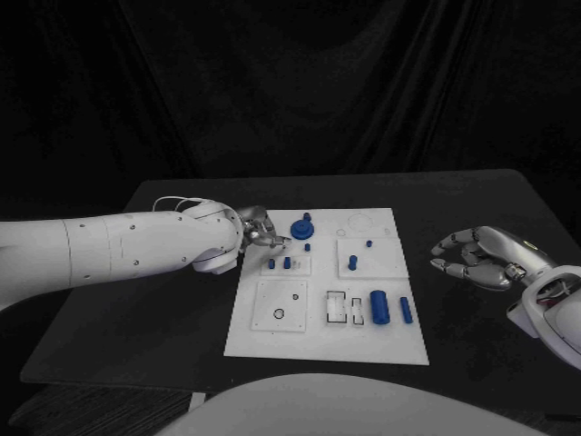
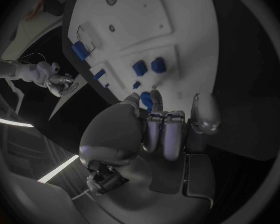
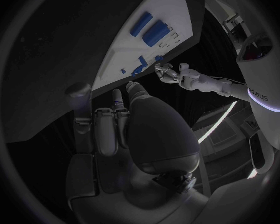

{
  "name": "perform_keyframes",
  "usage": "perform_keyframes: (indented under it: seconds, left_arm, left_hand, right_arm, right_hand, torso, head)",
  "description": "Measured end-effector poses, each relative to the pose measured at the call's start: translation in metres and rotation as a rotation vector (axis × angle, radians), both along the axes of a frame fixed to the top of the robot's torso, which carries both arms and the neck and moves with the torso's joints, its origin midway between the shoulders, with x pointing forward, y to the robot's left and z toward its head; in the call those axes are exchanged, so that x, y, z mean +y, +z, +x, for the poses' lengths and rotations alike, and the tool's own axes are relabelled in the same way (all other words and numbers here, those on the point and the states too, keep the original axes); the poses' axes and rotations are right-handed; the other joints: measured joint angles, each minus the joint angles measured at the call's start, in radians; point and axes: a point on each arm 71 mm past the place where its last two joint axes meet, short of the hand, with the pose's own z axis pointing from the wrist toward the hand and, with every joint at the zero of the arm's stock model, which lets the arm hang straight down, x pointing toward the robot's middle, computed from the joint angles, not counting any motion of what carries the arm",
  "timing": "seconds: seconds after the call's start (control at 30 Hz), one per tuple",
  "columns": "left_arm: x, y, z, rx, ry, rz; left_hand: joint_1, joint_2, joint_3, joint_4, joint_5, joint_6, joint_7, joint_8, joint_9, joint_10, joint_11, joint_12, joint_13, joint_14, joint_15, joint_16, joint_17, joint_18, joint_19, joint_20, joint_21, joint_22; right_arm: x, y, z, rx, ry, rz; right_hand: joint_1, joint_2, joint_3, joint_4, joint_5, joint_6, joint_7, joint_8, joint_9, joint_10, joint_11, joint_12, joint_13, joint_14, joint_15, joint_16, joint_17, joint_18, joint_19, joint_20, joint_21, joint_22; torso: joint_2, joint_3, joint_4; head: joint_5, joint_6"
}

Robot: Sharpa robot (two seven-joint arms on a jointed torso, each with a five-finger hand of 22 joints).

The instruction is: Assemble the parts on the task board

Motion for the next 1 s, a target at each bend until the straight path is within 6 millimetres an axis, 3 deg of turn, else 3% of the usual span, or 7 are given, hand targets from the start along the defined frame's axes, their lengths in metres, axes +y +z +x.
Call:
perform_keyframes:
  seconds: [0.13, 0.33, 0.43, 0.5, 0.6, 0.9, 1.0]
  left_arm:
    - [-0.002, 0.037, 0.020, -0.191, -0.066, -0.092]
    - [-0.012, 0.076, 0.034, -0.414, -0.251, -0.164]
    - [-0.020, 0.083, 0.034, -0.486, -0.366, -0.143]
    - [-0.026, 0.085, 0.034, -0.518, -0.433, -0.119]
    - [-0.034, 0.084, 0.033, -0.551, -0.530, -0.074]
    - [-0.042, 0.071, 0.028, -0.555, -0.661, 0.017]
    - [-0.046, 0.067, 0.027, -0.549, -0.683, 0.026]
  left_hand:
    - [0.122, -0.016, -0.003, -0.019, -0.021, -0.060, 0.024, 0.000, -0.014, -0.026, 0.028, -0.103, 0.000, 0.001, 0.027, 0.000, 0.000, 0.015, -0.068, 0.017, -0.053, 0.000]
    - [0.278, -0.026, 0.024, -0.047, -0.082, -0.155, 0.047, -0.009, -0.081, -0.252, 0.050, -0.310, -0.005, 0.001, 0.051, -0.019, 0.000, 0.015, -0.071, 0.041, 0.018, 0.000]
    - [0.328, -0.038, 0.048, -0.029, -0.107, -0.167, 0.031, -0.050, -0.179, -0.573, 0.060, -0.665, -0.248, 0.000, 0.060, -0.016, 0.000, 0.015, -0.039, 0.053, 0.074, 0.000]
    - [0.339, -0.048, 0.064, -0.008, -0.113, -0.138, 0.030, -0.082, -0.269, -0.610, 0.059, -0.760, -0.337, 0.000, 0.061, -0.025, 0.000, 0.015, -0.031, 0.061, 0.092, 0.000]
    - [0.349, -0.051, 0.078, 0.016, -0.114, -0.072, 0.027, -0.123, -0.381, -0.611, 0.060, -0.797, -0.389, 0.000, 0.061, -0.028, 0.000, 0.015, -0.021, 0.067, 0.107, 0.000]
    - [0.375, -0.056, 0.097, 0.010, -0.106, -0.029, 0.030, -0.152, -0.462, -0.602, 0.057, -0.789, -0.409, 0.000, 0.061, -0.028, 0.001, -0.002, -0.004, 0.066, 0.127, 0.000]
    - [0.423, -0.069, 0.145, -0.012, -0.087, -0.019, 0.042, -0.200, -0.529, -0.609, 0.057, -0.877, -0.493, -0.027, 0.055, -0.068, 0.001, -0.002, 0.019, 0.066, 0.147, 0.000]
  right_arm:
    - [-0.002, 0.002, -0.003, -0.006, -0.002, 0.007]
    - [-0.002, 0.013, -0.002, -0.052, -0.002, 0.028]
    - [0.000, 0.018, -0.001, -0.077, 0.001, 0.038]
    - [0.000, 0.020, 0.000, -0.087, 0.002, 0.043]
    - [0.001, 0.021, 0.000, -0.095, 0.004, 0.046]
    - [0.000, 0.021, 0.001, -0.099, 0.007, 0.046]
    - [0.001, 0.021, 0.001, -0.099, 0.009, 0.046]
  right_hand:
    - [0.000, 0.000, 0.002, -0.002, 0.004, 0.012, -0.003, 0.000, 0.000, 0.000, 0.000, -0.003, 0.001, 0.000, 0.000, 0.000, 0.000, 0.000, 0.000, 0.000, 0.009, 0.000]
    - [0.008, -0.005, 0.009, -0.001, 0.032, 0.021, -0.004, 0.005, 0.000, 0.000, 0.000, 0.003, 0.000, 0.000, 0.000, 0.000, 0.000, 0.000, 0.014, -0.003, 0.036, 0.000]
    - [0.008, -0.005, 0.012, 0.002, 0.032, 0.021, -0.004, 0.005, -0.001, 0.000, 0.000, 0.005, 0.000, 0.000, 0.000, 0.000, 0.000, 0.000, 0.014, -0.003, 0.036, 0.000]
    - [0.008, -0.005, 0.012, 0.002, 0.032, 0.021, -0.004, 0.005, -0.001, 0.000, 0.000, 0.005, 0.000, 0.000, 0.000, 0.000, 0.000, 0.000, 0.014, -0.003, 0.036, 0.001]
    - [0.009, -0.005, 0.012, 0.002, 0.032, 0.025, -0.007, 0.005, -0.001, 0.000, 0.000, 0.006, 0.000, 0.000, 0.000, 0.000, 0.000, 0.000, 0.014, -0.003, 0.036, 0.001]
    - [0.009, -0.004, 0.015, 0.004, 0.035, 0.025, -0.007, 0.005, -0.002, 0.000, 0.000, 0.006, 0.000, 0.000, 0.000, 0.000, 0.000, 0.000, 0.014, -0.003, 0.029, 0.001]
    - [0.009, -0.004, 0.015, 0.004, 0.035, 0.025, -0.007, 0.005, -0.002, 0.000, 0.000, 0.004, 0.000, 0.000, 0.000, 0.000, 0.000, 0.000, 0.014, -0.003, 0.029, 0.001]
  torso:
    - [0.003, -0.0012, -0.0018]
    - [0.008, -0.0031, -0.0036]
    - [0.011, -0.0036, -0.0044]
    - [0.014, -0.0043, -0.0044]
    - [0.018, -0.0051, -0.0026]
    - [0.026, -0.0082, 0.0042]
    - [0.027, -0.0086, 0.0047]
  head:
    - [0.004, 0.000]
    - [0.018, 0.000]
    - [0.027, 0.000]
    - [0.029, 0.000]
    - [0.030, 0.000]
    - [0.031, 0.000]
    - [0.034, 0.000]
